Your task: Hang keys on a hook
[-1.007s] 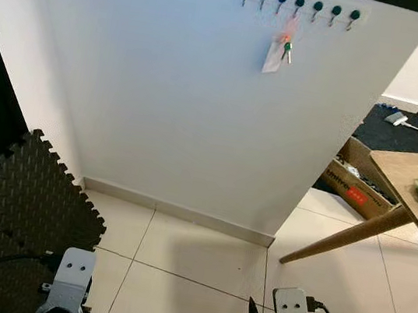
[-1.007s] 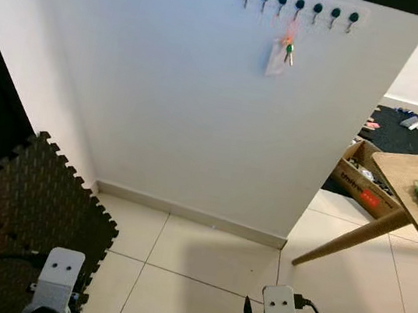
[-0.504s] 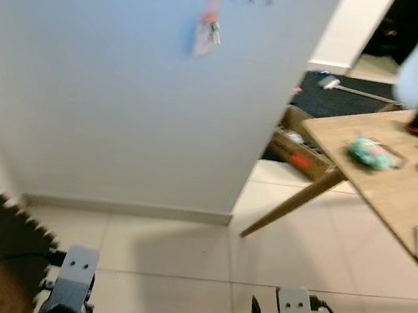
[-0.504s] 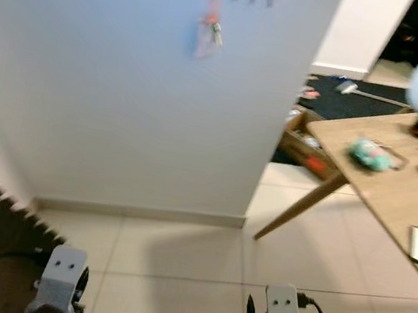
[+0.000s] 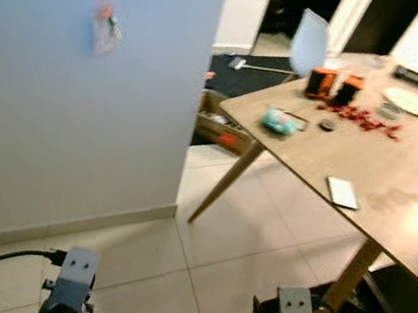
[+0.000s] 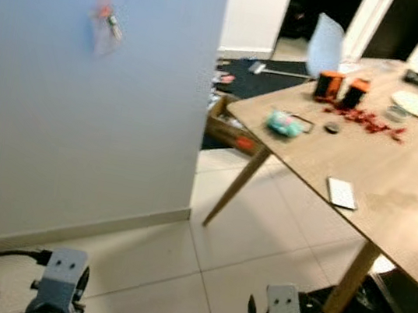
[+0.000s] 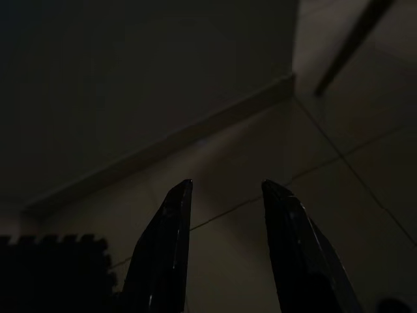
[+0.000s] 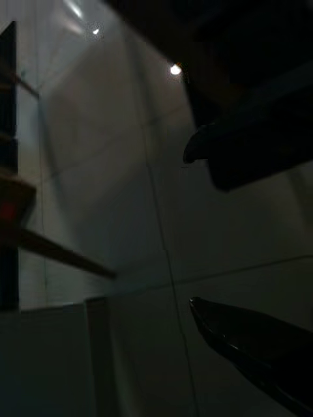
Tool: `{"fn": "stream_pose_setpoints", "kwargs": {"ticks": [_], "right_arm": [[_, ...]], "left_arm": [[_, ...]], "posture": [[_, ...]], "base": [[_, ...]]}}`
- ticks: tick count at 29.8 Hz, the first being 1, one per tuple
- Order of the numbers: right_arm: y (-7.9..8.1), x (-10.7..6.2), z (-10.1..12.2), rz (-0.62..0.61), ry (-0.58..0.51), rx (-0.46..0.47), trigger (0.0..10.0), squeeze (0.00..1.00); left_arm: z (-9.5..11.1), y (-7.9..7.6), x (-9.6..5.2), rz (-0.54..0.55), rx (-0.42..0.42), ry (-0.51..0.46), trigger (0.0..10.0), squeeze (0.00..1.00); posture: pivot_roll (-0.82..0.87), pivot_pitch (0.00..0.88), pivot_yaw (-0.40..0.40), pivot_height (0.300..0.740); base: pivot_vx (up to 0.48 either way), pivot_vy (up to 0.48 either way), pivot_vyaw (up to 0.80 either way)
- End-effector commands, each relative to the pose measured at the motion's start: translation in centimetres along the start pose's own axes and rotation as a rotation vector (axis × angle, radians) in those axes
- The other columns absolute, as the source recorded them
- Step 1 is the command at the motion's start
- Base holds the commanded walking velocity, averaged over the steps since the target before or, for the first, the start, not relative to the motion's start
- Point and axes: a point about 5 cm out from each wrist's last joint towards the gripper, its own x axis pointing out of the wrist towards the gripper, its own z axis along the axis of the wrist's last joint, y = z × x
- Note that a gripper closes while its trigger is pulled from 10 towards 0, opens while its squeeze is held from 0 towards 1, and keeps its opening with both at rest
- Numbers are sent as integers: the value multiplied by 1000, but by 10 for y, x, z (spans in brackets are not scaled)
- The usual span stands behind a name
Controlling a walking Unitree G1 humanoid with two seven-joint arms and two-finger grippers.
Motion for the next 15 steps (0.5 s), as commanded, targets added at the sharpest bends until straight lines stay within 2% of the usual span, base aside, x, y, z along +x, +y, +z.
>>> {"fn": "stream_pose_setpoints", "kwargs": {"ticks": [1, 15], "right_arm": [[0, -5, -7, -1, 23, 0, 10000, 0], [2, -6, -9, 0, 29, 1, 10000, 0]], "left_arm": [[-6, -1, -2, -7, 21, 25, 10000, 0], [-6, 0, -3, -9, 24, 26, 10000, 0]], "posture": [[124, 146, -36, 740], [126, 153, -35, 740]], "base": [[0, 0, -775], [0, 0, -775]]}}
